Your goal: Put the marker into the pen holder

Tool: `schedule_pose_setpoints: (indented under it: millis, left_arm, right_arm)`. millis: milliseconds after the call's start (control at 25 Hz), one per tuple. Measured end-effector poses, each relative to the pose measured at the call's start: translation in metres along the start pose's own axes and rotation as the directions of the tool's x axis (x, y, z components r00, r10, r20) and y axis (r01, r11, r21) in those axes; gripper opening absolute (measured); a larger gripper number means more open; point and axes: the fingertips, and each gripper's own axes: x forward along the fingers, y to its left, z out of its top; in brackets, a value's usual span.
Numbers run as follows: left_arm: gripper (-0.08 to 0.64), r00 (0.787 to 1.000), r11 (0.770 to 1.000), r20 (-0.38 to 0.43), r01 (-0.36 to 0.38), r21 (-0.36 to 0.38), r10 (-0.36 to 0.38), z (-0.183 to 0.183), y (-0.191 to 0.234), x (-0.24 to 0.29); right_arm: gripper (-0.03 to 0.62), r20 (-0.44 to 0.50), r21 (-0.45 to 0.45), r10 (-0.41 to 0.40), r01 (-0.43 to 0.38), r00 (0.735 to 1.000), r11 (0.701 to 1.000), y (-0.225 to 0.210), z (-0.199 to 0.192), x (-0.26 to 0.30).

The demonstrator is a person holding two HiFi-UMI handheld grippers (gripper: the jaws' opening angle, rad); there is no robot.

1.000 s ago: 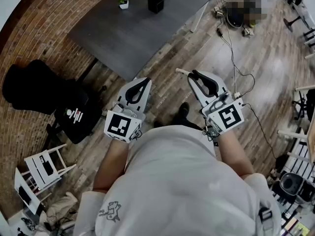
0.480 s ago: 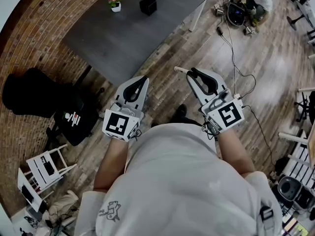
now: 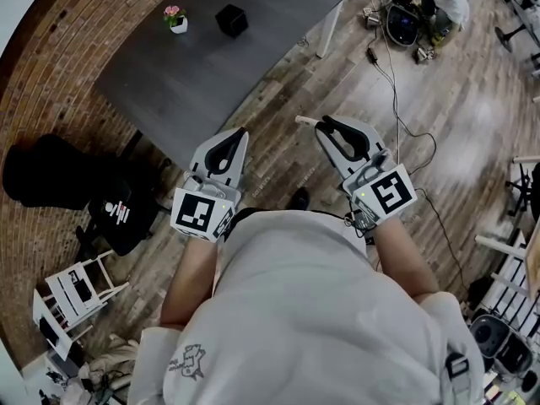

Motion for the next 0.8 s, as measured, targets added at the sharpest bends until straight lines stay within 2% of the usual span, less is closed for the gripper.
schedule_pose_setpoints:
  millis: [440, 800]
  left_arm:
    - [0.011, 0.999, 0.999, -0.026, 0.038, 0.037, -0.037, -0.001, 0.004, 0.04]
    - [0.011, 0.995, 0.995, -0.002, 0.098, 0.026, -0.098, 0.002, 0.04, 0.074]
  right_arm:
    - [0.08, 0.028, 0.021, -0.052, 0.052, 0.998, 0.998, -0.04, -0.003, 0.0]
    - [0.08, 0.011, -0.001, -0.101, 0.101, 0.995, 0.995, -0.061, 0.003, 0.036]
